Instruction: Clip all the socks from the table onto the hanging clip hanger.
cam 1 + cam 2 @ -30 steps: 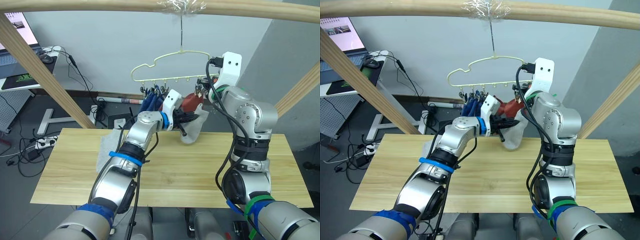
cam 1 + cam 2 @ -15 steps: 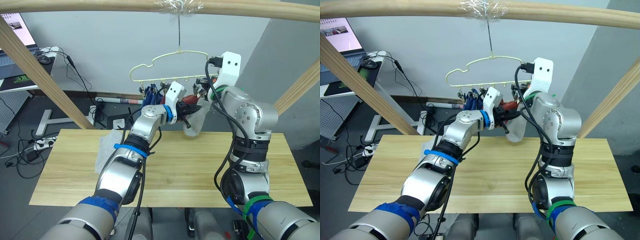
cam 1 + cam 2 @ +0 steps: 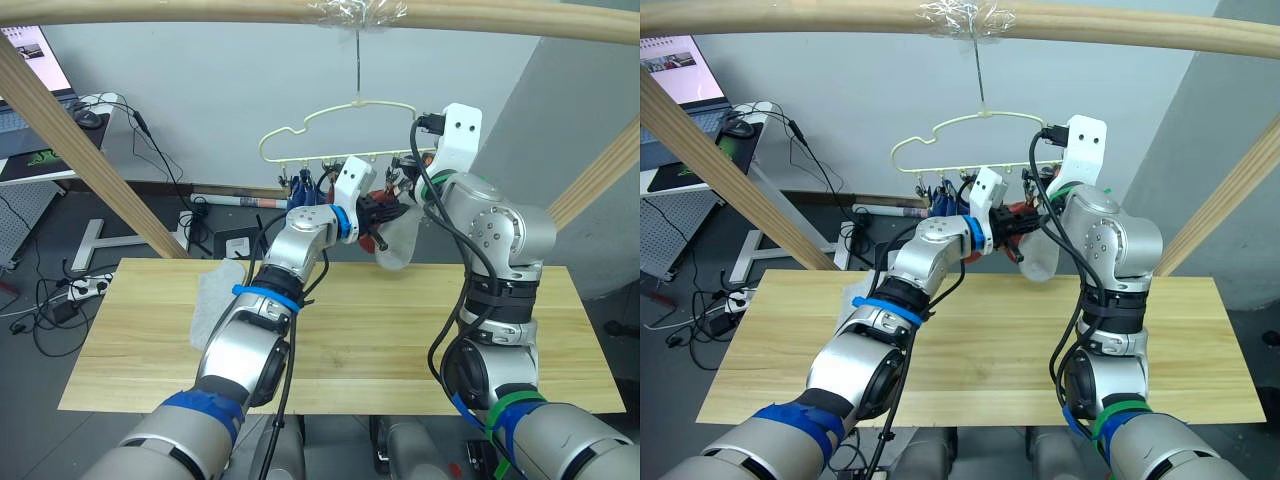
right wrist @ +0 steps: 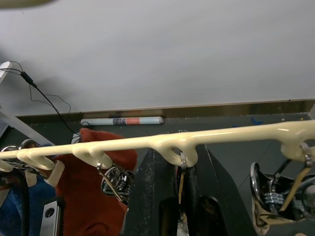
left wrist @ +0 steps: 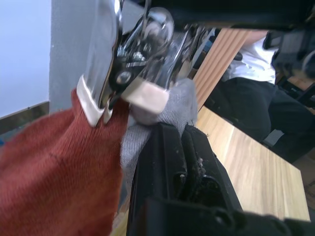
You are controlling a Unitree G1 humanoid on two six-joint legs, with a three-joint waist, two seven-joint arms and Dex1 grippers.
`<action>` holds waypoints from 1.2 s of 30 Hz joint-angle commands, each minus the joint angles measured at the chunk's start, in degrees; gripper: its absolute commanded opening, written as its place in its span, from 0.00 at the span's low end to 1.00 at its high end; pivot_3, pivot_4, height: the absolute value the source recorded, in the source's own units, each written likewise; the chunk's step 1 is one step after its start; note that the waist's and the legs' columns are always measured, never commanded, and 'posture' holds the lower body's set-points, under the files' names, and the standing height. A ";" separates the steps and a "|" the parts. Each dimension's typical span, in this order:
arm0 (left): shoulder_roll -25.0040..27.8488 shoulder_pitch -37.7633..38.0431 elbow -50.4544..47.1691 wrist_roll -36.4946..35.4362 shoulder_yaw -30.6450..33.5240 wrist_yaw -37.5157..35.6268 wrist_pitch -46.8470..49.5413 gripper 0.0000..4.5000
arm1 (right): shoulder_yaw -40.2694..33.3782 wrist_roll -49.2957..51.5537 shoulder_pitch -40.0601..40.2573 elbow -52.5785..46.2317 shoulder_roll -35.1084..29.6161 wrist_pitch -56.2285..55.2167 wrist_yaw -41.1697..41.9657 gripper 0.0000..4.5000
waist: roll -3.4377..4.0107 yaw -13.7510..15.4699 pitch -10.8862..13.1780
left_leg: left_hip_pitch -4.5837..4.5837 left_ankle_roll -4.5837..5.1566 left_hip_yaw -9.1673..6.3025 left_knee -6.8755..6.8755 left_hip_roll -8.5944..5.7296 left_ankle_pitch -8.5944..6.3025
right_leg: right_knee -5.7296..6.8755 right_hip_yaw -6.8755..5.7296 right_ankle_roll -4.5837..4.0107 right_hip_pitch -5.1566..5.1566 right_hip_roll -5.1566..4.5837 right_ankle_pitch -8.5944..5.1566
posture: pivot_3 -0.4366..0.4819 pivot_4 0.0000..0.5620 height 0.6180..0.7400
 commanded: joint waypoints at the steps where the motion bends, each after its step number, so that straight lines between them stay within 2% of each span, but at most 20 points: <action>1: -0.48 -1.93 -2.26 -1.26 1.05 -0.07 -0.53 0.00 | 0.25 1.04 -1.17 -3.68 0.26 -0.24 0.25 0.00 | 0.00 -0.02 0.00 | 0.00 0.00 0.00 0.00 0.00 0.00 | 0.00 0.00 0.00 0.00 0.00 0.00 | 0.57 0.40 1.00; 5: -0.41 -1.89 -2.43 -1.44 1.18 -0.43 -0.15 0.00 | 0.40 0.92 -0.97 -3.92 0.18 0.20 0.31 0.26 | 0.00 -0.02 0.00 | 0.00 0.00 0.00 0.00 0.00 0.00 | 0.01 0.00 0.00 0.00 0.00 0.00 | 0.57 0.40 1.00; 9: -0.39 -1.73 -2.62 -1.31 1.32 -0.73 0.28 0.00 | 0.76 0.72 -0.84 -4.18 -0.08 0.42 0.49 0.59 | 0.00 -0.01 0.00 | 0.00 0.00 0.00 0.01 0.00 0.00 | 0.01 0.00 0.00 0.00 0.00 0.00 | 0.57 0.40 1.00; 10: -0.39 -1.64 -2.75 -1.61 1.43 -1.27 0.85 0.00 | 0.76 0.74 -0.79 -4.28 -0.09 0.48 0.50 0.59 | 0.00 -0.01 0.00 | 0.00 0.00 0.00 0.01 0.00 0.00 | 0.02 0.00 0.00 0.00 0.00 0.00 | 0.57 0.40 1.00; 14: -0.09 -0.96 -4.13 -2.54 1.51 -3.07 3.32 0.21 | 0.68 0.88 -0.53 -4.85 0.00 1.01 0.47 0.61 | 0.01 -0.01 0.00 | 0.00 0.00 -0.01 0.02 0.00 0.00 | 0.02 0.00 0.00 0.00 0.00 0.00 | 0.56 0.41 1.00; 19: 0.84 0.90 -7.19 -2.52 0.76 -3.29 6.19 0.58 | 0.59 1.50 0.70 -7.31 0.01 3.79 0.89 0.61 | 0.01 -0.02 0.00 | 0.00 0.00 -0.01 0.02 0.00 0.00 | 0.03 0.00 0.00 0.00 0.00 0.00 | 0.56 0.40 1.00; 22: 2.23 3.26 -11.49 -3.23 0.20 -4.56 10.08 0.77 | 0.77 2.45 2.28 -10.31 -0.12 7.16 1.53 0.61 | 0.01 -0.11 0.00 | 0.01 0.00 -0.01 0.02 0.01 0.00 | 0.04 0.00 0.00 0.01 0.00 0.00 | 0.55 0.40 1.00; 28: 6.19 9.85 -23.97 -5.19 -0.43 -6.58 17.55 0.77 | 1.53 3.45 6.91 -18.02 -0.77 13.85 3.11 0.61 | 0.01 -0.13 0.00 | 0.01 0.00 -0.03 0.04 0.00 0.01 | 0.07 0.00 0.00 0.01 0.00 0.00 | 0.55 0.40 1.00; 36: 13.76 16.93 -41.07 -13.12 0.50 -11.43 27.81 0.77 | 4.61 2.69 14.57 -29.75 -4.06 16.33 3.76 0.61 | 0.02 -0.31 -0.01 | 0.03 -0.01 -0.07 0.10 0.01 0.01 | 0.10 -0.01 0.00 0.05 0.00 0.00 | 0.54 0.39 1.00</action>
